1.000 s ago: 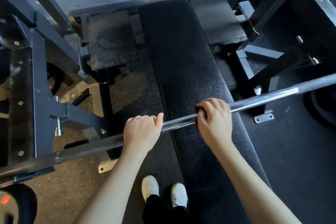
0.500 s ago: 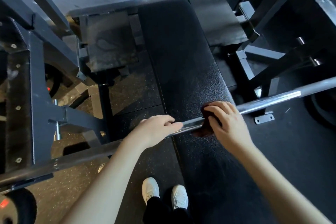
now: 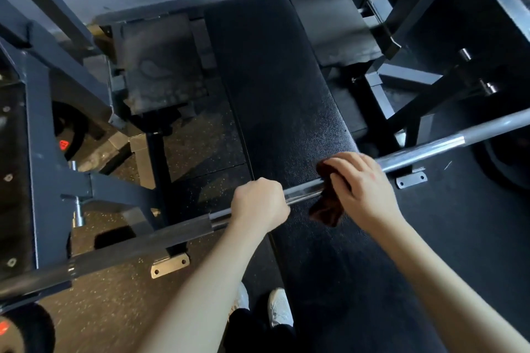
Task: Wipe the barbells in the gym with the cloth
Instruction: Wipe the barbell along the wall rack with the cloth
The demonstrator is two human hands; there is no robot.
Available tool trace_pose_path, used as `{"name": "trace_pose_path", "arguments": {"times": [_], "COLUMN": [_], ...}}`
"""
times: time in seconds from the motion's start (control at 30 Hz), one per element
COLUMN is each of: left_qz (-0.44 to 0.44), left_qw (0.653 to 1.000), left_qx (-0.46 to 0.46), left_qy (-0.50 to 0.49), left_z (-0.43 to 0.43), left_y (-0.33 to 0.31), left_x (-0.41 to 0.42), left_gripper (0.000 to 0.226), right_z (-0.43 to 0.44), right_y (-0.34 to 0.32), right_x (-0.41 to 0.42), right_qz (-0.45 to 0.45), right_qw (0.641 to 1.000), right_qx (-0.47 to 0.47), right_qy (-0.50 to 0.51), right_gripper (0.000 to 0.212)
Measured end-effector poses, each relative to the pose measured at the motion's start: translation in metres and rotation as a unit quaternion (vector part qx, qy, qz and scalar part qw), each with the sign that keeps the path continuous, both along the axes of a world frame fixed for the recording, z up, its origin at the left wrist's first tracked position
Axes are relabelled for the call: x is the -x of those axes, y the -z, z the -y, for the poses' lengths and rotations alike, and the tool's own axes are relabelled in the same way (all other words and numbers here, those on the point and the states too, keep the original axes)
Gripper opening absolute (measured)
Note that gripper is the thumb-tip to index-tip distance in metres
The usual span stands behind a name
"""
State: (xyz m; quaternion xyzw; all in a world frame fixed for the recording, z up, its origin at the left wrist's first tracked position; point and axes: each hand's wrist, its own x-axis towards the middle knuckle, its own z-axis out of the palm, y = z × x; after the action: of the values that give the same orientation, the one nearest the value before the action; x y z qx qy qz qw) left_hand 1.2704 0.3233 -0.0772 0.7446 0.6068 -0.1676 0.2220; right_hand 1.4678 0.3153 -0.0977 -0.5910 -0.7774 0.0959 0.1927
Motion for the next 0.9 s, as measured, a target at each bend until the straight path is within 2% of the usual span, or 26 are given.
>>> {"name": "trace_pose_path", "arguments": {"times": [0.1,0.17,0.23,0.3,0.37,0.4,0.47,0.53,0.6,0.63,0.7,0.8,0.83,0.9], "left_qz": [-0.018,-0.02,-0.027,-0.034,-0.015,0.003,0.053,0.102,0.17,0.21,0.261,0.256,0.251,0.22], "left_qw": [0.998,0.995,0.994,0.994,0.996,0.998,0.999,0.992,0.971,0.954,0.929,0.941,0.946,0.962], "left_qx": [-0.066,-0.095,-0.108,-0.106,-0.086,-0.067,-0.007,0.074,0.151,0.171,0.16,0.115,0.107,0.091], "left_qy": [0.003,0.004,0.002,0.0,-0.006,-0.008,-0.001,-0.001,-0.075,-0.131,-0.207,-0.19,-0.176,-0.133], "left_z": [0.009,0.012,0.014,0.014,0.012,0.01,0.006,0.0,-0.005,-0.007,-0.01,-0.015,-0.017,-0.018], "left_y": [0.003,0.005,0.006,0.004,0.002,0.001,-0.003,-0.007,-0.01,-0.009,-0.007,-0.009,-0.01,-0.013], "left_x": [-0.004,-0.005,-0.005,-0.005,-0.005,-0.003,0.004,0.01,0.013,0.013,0.008,-0.006,-0.013,-0.026], "left_gripper": [0.017,0.016,0.017,0.018,0.021,0.024,0.034,0.051,0.061,0.061,0.057,0.054,0.052,0.048], "right_z": [-0.009,-0.006,0.005,0.021,0.019,0.013,-0.004,-0.017,-0.013,-0.006,0.014,0.012,0.004,-0.015], "right_y": [0.002,0.007,0.009,0.01,0.004,0.005,0.006,0.006,0.008,0.009,0.011,0.006,0.008,0.009], "right_x": [-0.019,0.005,0.036,0.048,0.032,0.018,-0.01,-0.026,-0.012,0.001,0.02,-0.001,-0.015,-0.047], "right_qz": [-0.01,-0.031,-0.049,-0.046,-0.021,-0.001,0.028,0.008,-0.025,-0.034,-0.038,-0.011,0.005,0.027], "right_qw": [0.988,0.973,0.982,0.997,0.999,0.999,0.998,0.98,0.964,0.967,0.989,0.999,0.999,0.998], "right_qx": [0.004,-0.015,-0.021,-0.011,-0.008,-0.016,-0.029,-0.024,-0.035,-0.036,-0.031,-0.03,-0.029,-0.023], "right_qy": [0.156,0.226,0.182,0.058,-0.027,-0.031,0.058,0.196,0.262,0.251,0.142,-0.014,-0.02,0.058], "right_gripper": [0.036,0.032,0.026,0.026,0.029,0.03,0.031,0.034,0.03,0.026,0.025,0.031,0.031,0.035]}}
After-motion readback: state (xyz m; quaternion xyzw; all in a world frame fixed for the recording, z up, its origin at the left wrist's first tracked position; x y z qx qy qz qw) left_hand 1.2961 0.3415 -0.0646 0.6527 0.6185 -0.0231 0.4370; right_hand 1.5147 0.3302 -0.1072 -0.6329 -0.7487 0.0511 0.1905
